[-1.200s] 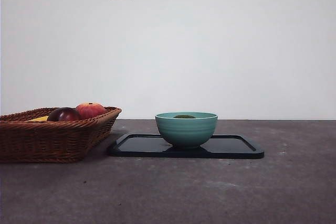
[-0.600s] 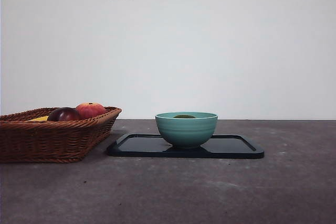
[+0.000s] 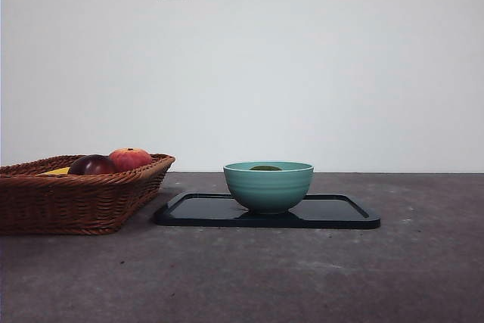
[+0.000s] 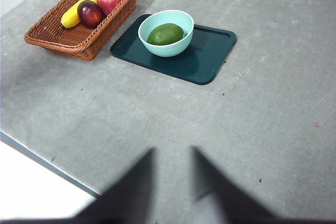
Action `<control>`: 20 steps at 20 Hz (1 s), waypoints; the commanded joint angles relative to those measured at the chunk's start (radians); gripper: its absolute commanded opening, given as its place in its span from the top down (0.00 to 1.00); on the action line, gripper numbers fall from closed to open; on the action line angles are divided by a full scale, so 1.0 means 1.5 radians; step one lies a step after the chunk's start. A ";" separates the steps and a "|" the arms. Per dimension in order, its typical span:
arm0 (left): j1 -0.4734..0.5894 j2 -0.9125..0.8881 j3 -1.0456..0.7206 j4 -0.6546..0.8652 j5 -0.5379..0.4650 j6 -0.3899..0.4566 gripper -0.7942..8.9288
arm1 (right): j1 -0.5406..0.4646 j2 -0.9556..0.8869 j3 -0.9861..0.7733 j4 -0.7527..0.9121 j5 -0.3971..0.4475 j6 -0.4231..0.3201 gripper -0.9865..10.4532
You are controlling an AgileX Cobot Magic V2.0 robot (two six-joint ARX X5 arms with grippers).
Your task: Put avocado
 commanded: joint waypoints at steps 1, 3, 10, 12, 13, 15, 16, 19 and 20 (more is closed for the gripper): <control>-0.006 0.003 0.008 0.008 -0.003 -0.001 0.90 | 0.007 0.001 0.004 0.010 0.002 0.003 0.90; -0.006 0.003 0.008 0.008 -0.003 -0.001 0.90 | 0.007 0.001 0.004 0.011 0.002 0.003 0.90; -0.006 0.003 0.008 0.008 -0.003 -0.001 0.90 | 0.007 0.001 0.004 0.011 0.002 0.003 0.90; -0.003 0.003 0.007 0.008 -0.003 -0.001 0.90 | 0.007 0.001 0.004 0.011 0.002 0.003 0.90; 0.019 0.003 0.006 0.008 -0.001 -0.001 0.90 | 0.007 0.001 0.004 0.011 0.002 0.003 0.90; 0.097 0.003 0.001 0.008 0.004 -0.001 0.90 | 0.007 0.001 0.004 0.011 0.002 0.003 0.90; 0.149 0.003 -0.006 0.009 0.004 -0.001 0.90 | 0.007 0.001 0.004 0.011 0.002 0.003 0.90; 0.312 -0.008 -0.030 0.018 0.004 0.016 0.90 | 0.007 0.001 0.004 0.011 0.002 0.003 0.90; 0.367 -0.016 -0.045 0.045 0.004 0.027 0.90 | 0.007 0.001 0.004 0.011 0.002 0.003 0.90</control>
